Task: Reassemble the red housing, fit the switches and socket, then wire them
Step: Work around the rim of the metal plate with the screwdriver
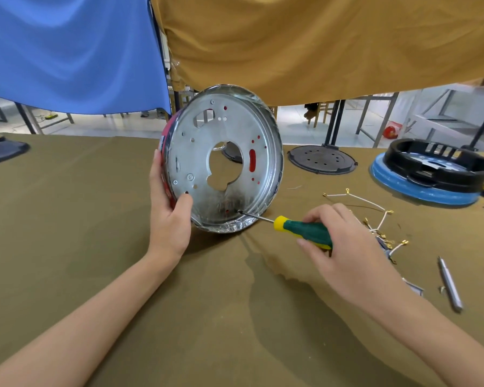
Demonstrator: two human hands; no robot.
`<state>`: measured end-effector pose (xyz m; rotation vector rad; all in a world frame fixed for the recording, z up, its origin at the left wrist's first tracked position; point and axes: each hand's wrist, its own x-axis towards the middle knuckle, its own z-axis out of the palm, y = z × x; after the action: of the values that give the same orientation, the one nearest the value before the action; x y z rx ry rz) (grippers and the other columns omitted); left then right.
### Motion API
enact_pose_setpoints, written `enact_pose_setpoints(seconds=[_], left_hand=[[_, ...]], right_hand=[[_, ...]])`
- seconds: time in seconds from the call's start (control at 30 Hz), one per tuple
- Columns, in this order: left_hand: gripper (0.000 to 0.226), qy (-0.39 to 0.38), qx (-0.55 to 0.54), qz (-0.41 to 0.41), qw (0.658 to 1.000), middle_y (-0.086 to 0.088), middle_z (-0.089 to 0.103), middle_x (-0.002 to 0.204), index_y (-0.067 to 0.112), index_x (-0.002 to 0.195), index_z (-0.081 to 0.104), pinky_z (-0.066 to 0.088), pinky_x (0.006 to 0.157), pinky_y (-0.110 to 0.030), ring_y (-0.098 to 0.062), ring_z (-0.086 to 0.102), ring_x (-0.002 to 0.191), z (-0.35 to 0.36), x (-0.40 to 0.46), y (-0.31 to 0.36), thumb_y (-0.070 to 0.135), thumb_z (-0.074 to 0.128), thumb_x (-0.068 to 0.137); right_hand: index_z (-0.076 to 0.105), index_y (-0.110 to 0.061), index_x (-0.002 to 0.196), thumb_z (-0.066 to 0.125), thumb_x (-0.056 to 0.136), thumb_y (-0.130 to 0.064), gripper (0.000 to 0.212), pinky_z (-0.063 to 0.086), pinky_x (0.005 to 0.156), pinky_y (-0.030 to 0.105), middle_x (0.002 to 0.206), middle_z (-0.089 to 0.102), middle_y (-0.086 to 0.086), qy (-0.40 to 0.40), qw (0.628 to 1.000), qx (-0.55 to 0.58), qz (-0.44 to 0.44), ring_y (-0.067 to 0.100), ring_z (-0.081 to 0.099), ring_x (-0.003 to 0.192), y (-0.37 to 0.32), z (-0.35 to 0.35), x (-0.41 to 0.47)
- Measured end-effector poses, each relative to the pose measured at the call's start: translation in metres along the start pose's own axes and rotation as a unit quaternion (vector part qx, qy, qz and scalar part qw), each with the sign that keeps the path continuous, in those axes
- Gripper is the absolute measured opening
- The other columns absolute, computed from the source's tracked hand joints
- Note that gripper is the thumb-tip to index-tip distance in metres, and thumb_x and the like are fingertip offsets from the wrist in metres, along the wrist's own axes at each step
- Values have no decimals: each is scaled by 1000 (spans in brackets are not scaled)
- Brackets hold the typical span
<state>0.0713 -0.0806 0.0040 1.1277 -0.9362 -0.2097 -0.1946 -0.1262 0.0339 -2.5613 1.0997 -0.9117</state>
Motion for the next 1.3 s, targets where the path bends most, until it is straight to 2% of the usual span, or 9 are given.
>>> enact_pose_setpoints(seconds=[0.13,0.2,0.37,0.53,0.63,0.8,1.03,1.17,1.3], left_hand=[[85,-11,4,-2,1000,16,33,156,37,154,21,32,118,-44,-5,34,142,-1,1,1,1,42,80],[85,-12,4,-6,1000,16,33,156,37,154,22,32,118,-44,-5,34,142,-1,1,1,1,42,80],[85,-8,-4,-24,1000,17,35,155,38,154,21,34,117,-42,-3,36,140,-2,2,1,0,42,81],[85,-10,-7,-27,1000,19,38,153,39,153,23,38,114,-32,-1,39,138,-1,5,-2,-3,41,81],[83,10,-32,-50,998,15,45,149,38,151,28,47,100,-23,0,49,127,-3,8,-2,1,42,78],[72,36,-99,-134,985,-1,56,139,33,144,41,50,88,-36,-14,57,107,4,8,1,11,46,75],[72,30,-91,-170,981,-2,57,136,34,142,42,42,106,-55,-23,57,115,4,6,6,12,46,74],[71,29,-82,-177,980,-1,58,134,34,142,41,42,108,-56,-28,56,121,4,4,6,11,45,74],[70,29,-81,-182,979,4,62,123,32,141,43,46,103,-49,-19,58,108,5,7,6,12,45,74]], right_hand=[[60,-16,81,48,92,-53,40,32,54,31,60,55,0,31,996,-45,74,22,52,60,-3,8,3],[58,-17,80,42,90,-58,45,34,56,23,63,54,0,13,996,-3,92,18,51,61,-3,9,1],[54,-26,104,67,89,-26,20,37,67,17,95,47,-13,-32,999,16,5,3,51,85,-1,-2,0],[64,-13,82,49,91,-51,42,28,55,30,62,59,5,28,997,-34,68,25,54,64,-14,2,6],[58,-18,91,52,89,-51,33,33,60,28,79,57,-3,43,998,17,33,13,54,72,-22,-5,8],[58,-18,102,63,87,-30,20,43,67,23,92,56,-4,92,991,48,-85,12,52,73,-35,-37,21],[51,-14,90,41,97,-58,46,48,57,37,63,51,0,103,973,-201,-43,27,55,59,-57,-44,49],[47,-24,106,58,95,-37,20,47,65,32,96,46,-9,-21,995,-46,-91,11,53,69,-61,-59,53],[50,-26,98,70,88,-29,23,32,58,16,79,47,-17,-27,990,-98,-95,6,48,68,-62,-68,58]])
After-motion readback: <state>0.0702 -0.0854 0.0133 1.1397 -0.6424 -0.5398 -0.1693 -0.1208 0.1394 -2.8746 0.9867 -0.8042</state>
